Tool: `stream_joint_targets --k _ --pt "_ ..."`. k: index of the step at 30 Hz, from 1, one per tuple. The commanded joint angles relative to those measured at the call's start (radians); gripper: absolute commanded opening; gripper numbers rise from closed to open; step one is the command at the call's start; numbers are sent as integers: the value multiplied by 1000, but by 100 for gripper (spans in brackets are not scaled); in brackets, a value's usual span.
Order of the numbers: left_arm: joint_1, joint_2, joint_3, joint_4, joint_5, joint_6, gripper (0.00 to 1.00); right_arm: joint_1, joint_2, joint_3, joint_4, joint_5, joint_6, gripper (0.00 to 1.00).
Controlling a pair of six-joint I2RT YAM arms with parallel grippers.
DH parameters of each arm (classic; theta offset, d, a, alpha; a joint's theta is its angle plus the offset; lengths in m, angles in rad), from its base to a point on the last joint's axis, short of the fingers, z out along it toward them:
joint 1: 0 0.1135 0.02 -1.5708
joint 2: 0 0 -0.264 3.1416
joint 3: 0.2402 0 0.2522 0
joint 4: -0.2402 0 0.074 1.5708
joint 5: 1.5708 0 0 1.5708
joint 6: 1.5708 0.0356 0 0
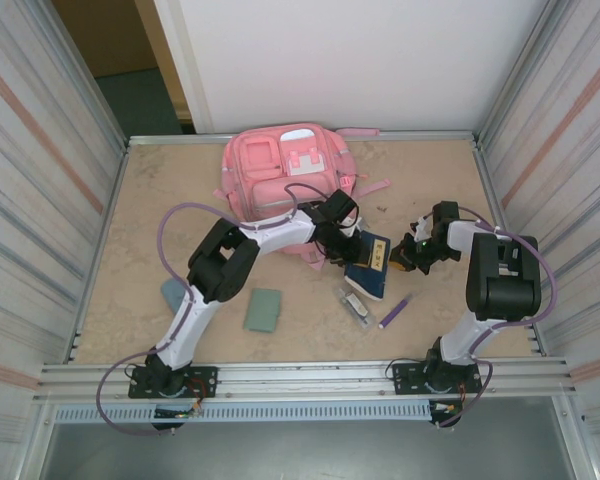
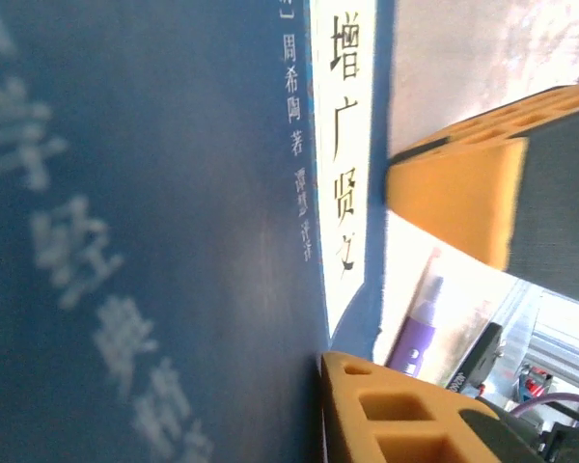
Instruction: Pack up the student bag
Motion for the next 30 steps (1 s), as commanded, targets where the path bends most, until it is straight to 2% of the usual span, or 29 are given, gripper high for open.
stream_joint_targets --k 1,6,10,16,20,24,26,30 --pt "2 -76 -26 15 -13 -22 17 -1 -43 -21 23 -33 -2 8" --pt "10 -116 -54 34 -41 -37 5 1 -110 -46 61 -18 13 21" --pt "8 -182 -66 34 -109 -22 2 1 -202 -56 66 24 27 28" --pt "17 -318 -69 10 -214 27 0 34 -442 -55 98 113 51 40" --pt "54 -434 -97 0 -287 53 0 171 -592 -5 92 289 20 44" --pt "120 -545 -136 -11 -329 72 0 319 -679 26 147 437 -28 44" --pt "168 -600 -160 -17 -328 66 0 381 -703 24 213 419 -104 45" --pt "247 -697 -220 -38 -343 35 0 487 -702 9 324 254 -350 45"
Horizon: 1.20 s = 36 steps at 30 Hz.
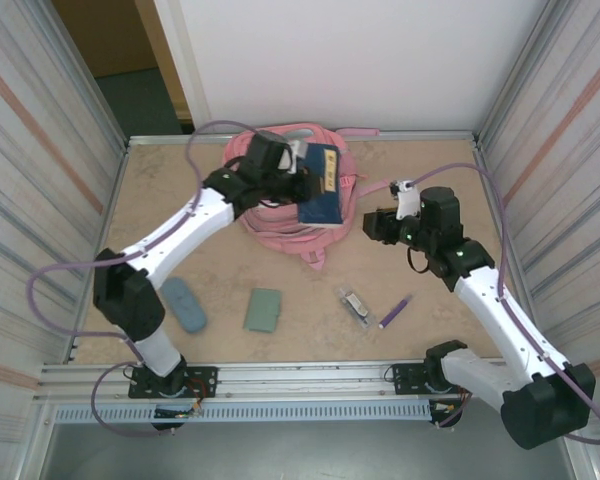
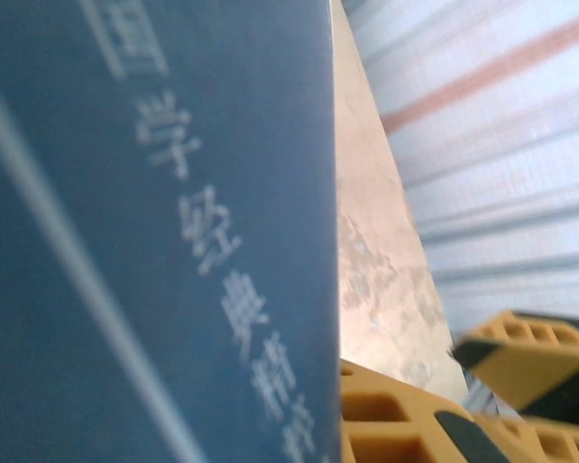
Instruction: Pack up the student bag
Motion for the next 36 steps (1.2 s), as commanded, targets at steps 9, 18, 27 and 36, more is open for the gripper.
stream_joint_targets --k 9,18,27,36 --pt "143 -287 -258 -8 -90 -192 0 393 94 13 207 41 -702 57" --pt "146 -396 -382 -123 -31 -531 0 591 298 -6 597 312 -908 62" --pt "147 -445 -425 -82 -29 -637 4 616 451 -15 810 437 -937 51" --pt "176 -412 -417 -5 46 -610 45 620 414 -109 974 489 -919 0"
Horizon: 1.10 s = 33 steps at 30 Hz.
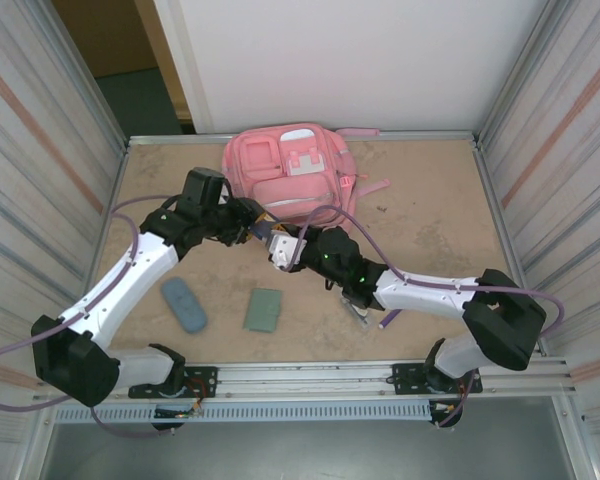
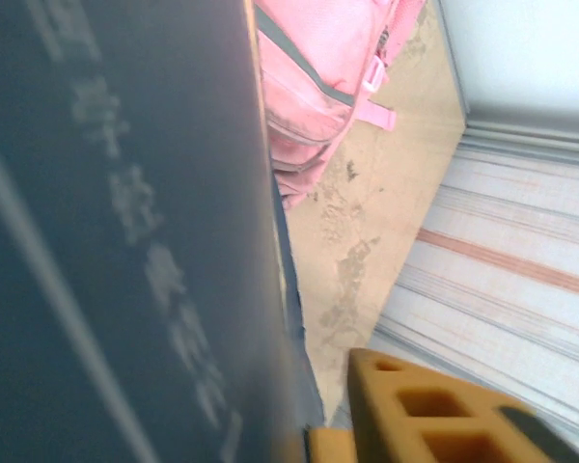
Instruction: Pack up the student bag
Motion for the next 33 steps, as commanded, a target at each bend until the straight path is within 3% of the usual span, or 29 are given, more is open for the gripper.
stream_joint_targets --k 1,6,9,11,17,25,33 --pt "22 -9 26 72 43 50 50 -15 -41 -16 85 48 21 0" --pt "62 -9 78 62 -21 199 68 -102 -147 -67 12 10 95 0" --pt "71 15 102 63 -69 380 73 -177 -246 -91 -90 -37 117 0" --pt "75 59 150 -23 -125 429 76 -232 -316 -108 -158 -70 112 0" --pt "74 213 181 -50 -115 426 70 -394 -517 -111 -389 -103 78 3" --pt "60 464 237 -67 -151 392 69 -546 -693 -122 -470 -145 176 5" --pt "50 647 338 -46 -216 386 66 -563 -742 -130 -543 -162 193 6"
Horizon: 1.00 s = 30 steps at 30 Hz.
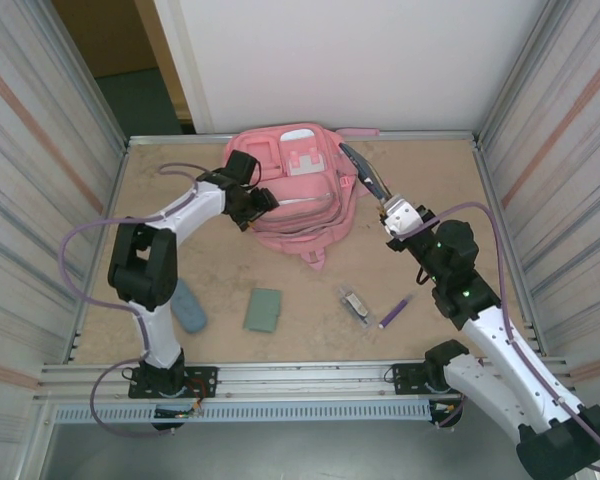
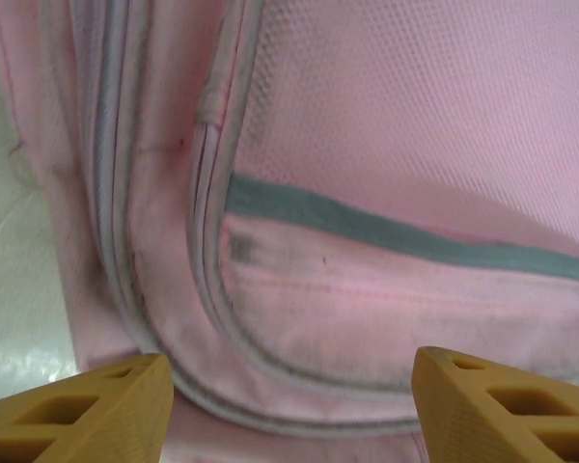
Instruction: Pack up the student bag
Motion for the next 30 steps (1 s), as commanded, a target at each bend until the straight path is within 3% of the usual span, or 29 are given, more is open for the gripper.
stream_joint_targets --k 1,4,6,9,12,14,18,23,25,30 --pt "-17 23 28 12 -66 -14 65 -4 -30 -9 -18 -10 25 6" --pt "-11 61 35 60 -57 -39 60 -5 -37 -13 -20 -10 25 7" --pt "-11 76 41 98 -42 -36 51 -5 -34 -4 -29 -24 27 7" --pt "-11 68 61 108 -23 -14 19 -5 -26 21 -83 -61 24 8" --pt "-9 8 65 70 -41 -4 2 -3 -19 67 -212 -136 -27 10" --pt "-3 -38 64 47 -34 -11 0 1 -8 120 -353 -214 -107 11" --pt "19 -111 71 72 81 -39 0 26 5 208 -555 -343 -236 9" --pt "36 -143 121 62 191 -108 0 66 39 248 -604 -508 -360 8" --pt "41 -161 133 25 238 -209 0 101 63 234 -561 -513 -392 6" --pt "32 -215 143 91 296 -341 0 253 125 211 -461 -341 -459 3"
